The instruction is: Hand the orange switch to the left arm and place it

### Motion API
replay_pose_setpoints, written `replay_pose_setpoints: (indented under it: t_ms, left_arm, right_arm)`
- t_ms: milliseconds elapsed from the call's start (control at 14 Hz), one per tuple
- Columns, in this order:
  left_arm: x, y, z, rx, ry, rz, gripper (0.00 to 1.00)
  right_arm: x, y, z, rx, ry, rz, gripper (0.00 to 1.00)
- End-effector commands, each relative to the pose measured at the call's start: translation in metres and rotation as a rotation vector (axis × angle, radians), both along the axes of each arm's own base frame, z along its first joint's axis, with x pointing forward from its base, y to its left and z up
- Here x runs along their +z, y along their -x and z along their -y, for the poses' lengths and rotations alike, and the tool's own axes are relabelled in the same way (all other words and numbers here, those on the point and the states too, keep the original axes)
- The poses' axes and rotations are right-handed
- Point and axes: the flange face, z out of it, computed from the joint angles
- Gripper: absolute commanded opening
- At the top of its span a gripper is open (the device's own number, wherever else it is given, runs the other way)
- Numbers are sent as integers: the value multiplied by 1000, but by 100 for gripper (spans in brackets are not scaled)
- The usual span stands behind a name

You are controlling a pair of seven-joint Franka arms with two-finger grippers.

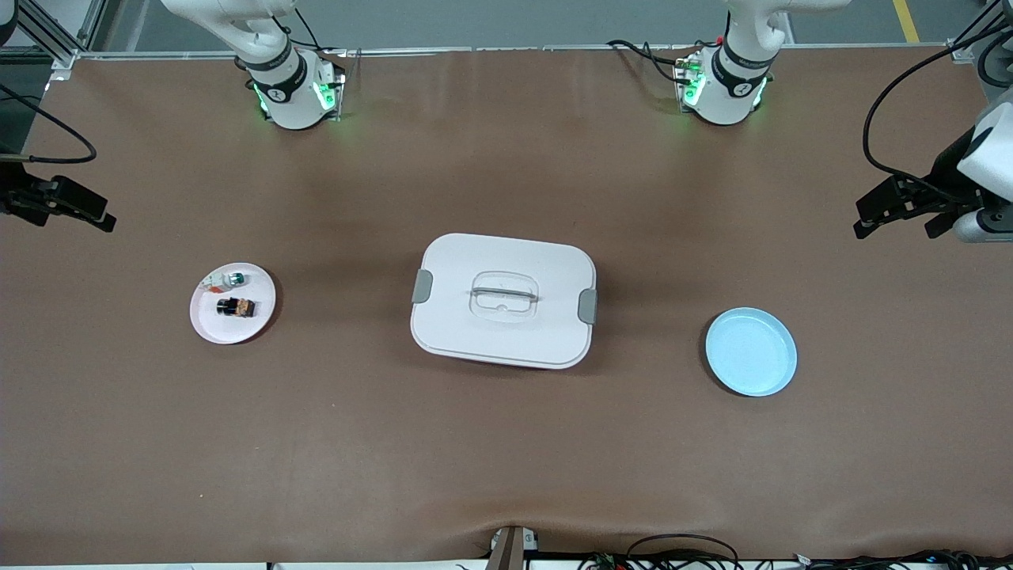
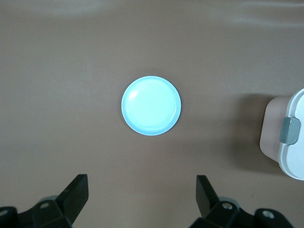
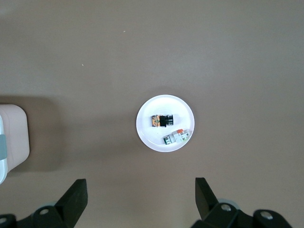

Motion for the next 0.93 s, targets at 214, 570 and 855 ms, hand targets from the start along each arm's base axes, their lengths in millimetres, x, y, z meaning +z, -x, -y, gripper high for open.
replay_pose_setpoints:
  t_ms: [214,570,855]
  left_arm:
    - [7,1,0,-18,-20,-6,100]
    - [7,1,0,-19,-18,-4,100]
    - [9,1,1,-21,-20,-1,100]
  right_arm:
    - [7,12,-2,-25,-4,5,100]
    - [9,16,-3,-45,-8,12,100]
    - [12,18,-4,-41,-8,23,100]
